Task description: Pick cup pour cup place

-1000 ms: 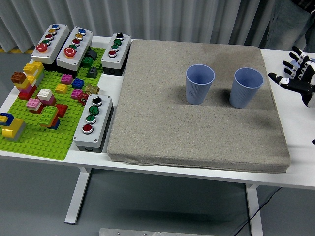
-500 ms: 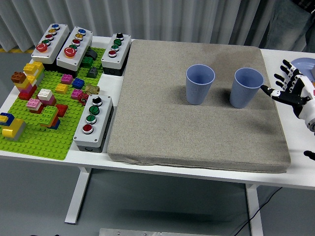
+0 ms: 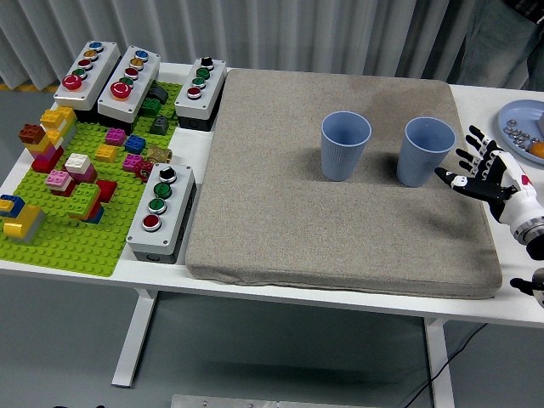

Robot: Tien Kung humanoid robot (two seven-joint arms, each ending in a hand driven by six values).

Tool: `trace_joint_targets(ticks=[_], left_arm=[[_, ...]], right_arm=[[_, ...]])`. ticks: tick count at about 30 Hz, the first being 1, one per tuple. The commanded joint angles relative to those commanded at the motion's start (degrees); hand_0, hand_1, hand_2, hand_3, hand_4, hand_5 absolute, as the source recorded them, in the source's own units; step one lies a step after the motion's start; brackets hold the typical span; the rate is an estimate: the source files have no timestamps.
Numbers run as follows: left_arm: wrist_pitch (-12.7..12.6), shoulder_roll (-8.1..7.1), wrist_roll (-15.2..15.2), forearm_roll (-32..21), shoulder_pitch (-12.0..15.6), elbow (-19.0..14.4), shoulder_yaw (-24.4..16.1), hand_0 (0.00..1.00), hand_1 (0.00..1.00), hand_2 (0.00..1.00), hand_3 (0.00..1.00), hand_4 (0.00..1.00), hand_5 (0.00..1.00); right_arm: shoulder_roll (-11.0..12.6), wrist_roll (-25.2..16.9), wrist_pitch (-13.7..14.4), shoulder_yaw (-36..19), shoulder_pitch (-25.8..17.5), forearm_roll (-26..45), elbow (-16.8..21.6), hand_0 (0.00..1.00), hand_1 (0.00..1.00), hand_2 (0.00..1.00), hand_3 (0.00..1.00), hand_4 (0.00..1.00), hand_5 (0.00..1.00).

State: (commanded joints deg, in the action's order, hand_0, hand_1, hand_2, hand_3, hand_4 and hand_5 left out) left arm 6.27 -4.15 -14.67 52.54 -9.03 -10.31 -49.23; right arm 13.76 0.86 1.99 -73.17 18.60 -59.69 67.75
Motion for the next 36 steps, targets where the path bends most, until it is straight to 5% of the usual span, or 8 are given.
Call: trace_joint_targets(ticks=[36], left_arm=[[0.15,-0.11,0.06,-0.77,-0.05,0.0,1.3,0.764,0.753,0.812,0.655,0.496,0.98]], right_arm=[[-1.74,-0.73,-0.65,2.01,3.87,0.45,-6.21,0.998,0.968,0.998,0.998,0.853,0.179]])
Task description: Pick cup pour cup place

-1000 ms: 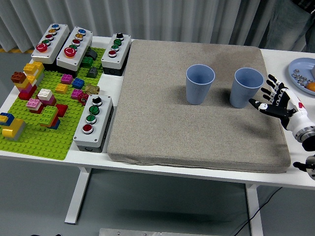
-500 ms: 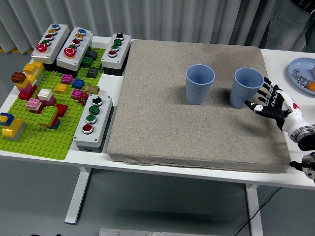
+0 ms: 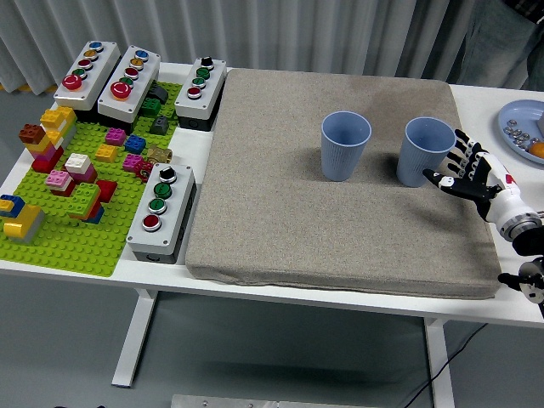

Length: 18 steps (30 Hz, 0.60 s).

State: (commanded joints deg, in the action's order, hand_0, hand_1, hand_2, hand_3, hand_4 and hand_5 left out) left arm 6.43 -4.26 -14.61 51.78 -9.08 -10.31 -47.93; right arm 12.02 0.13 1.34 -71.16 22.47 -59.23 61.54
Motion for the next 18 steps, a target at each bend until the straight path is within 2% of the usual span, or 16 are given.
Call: trace_joint_targets(ticks=[18], left_arm=[[-0.07,-0.04,0.26,-1.22,-0.4,0.0,1.22,0.764,0.752,0.811,0.653,0.496,0.979]], right_arm=[[-1.01,-0.34,-0.05,0.64,1.68,0.09,-2.63,0.998,0.969,0.998,0.998,0.857,0.195]])
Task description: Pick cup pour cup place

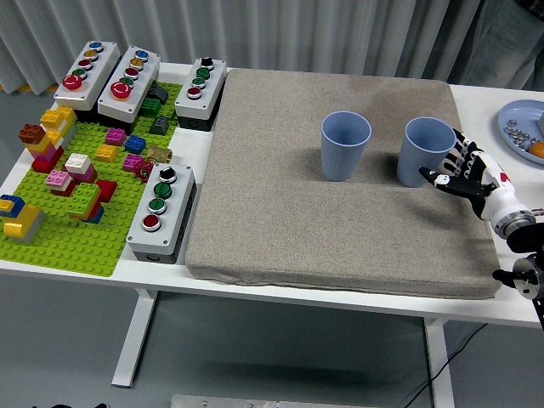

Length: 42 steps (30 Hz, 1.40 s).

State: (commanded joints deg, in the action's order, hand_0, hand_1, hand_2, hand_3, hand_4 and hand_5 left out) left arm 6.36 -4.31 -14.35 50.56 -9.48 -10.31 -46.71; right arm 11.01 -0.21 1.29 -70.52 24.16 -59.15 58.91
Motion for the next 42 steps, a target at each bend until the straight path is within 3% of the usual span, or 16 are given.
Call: trace_joint_targets(ticks=[42], left_arm=[[0.1,-0.14,-0.02,-0.01,-0.22,0.0,0.3,0.765,0.752,0.811,0.652,0.496,0.974]], right_arm=[[-1.22,0.09,-0.1,1.7,2.99,-0.19,-2.14,0.998,0.971,0.998,0.998,0.849,0.197]])
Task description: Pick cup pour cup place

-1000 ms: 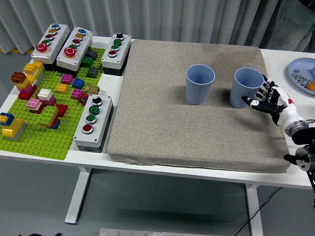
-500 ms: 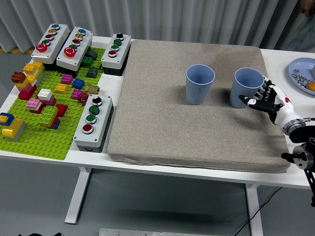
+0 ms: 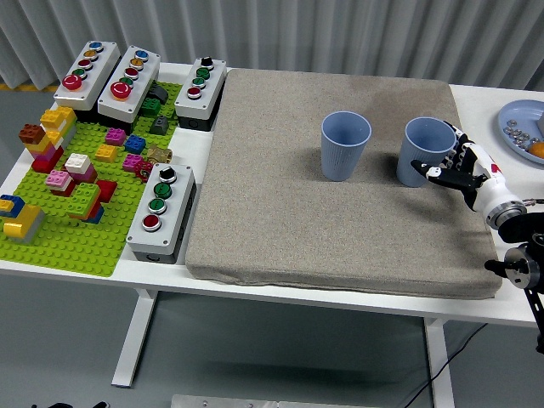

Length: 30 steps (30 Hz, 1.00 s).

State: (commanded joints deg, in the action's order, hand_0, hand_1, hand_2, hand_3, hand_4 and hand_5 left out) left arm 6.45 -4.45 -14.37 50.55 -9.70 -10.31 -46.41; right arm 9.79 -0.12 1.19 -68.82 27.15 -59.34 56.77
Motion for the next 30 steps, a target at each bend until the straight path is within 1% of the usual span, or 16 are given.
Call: trace_joint_targets(ticks=[30], left_arm=[[-0.03,-0.03,0.07,-0.16,-0.1,0.0,0.3,0.765,0.752,0.812,0.651,0.498,0.973]], right_arm=[[-0.81,-0.32,-0.06,0.31,1.16,0.06,-1.52,0.998,0.973,0.998,0.998,0.84,0.195]])
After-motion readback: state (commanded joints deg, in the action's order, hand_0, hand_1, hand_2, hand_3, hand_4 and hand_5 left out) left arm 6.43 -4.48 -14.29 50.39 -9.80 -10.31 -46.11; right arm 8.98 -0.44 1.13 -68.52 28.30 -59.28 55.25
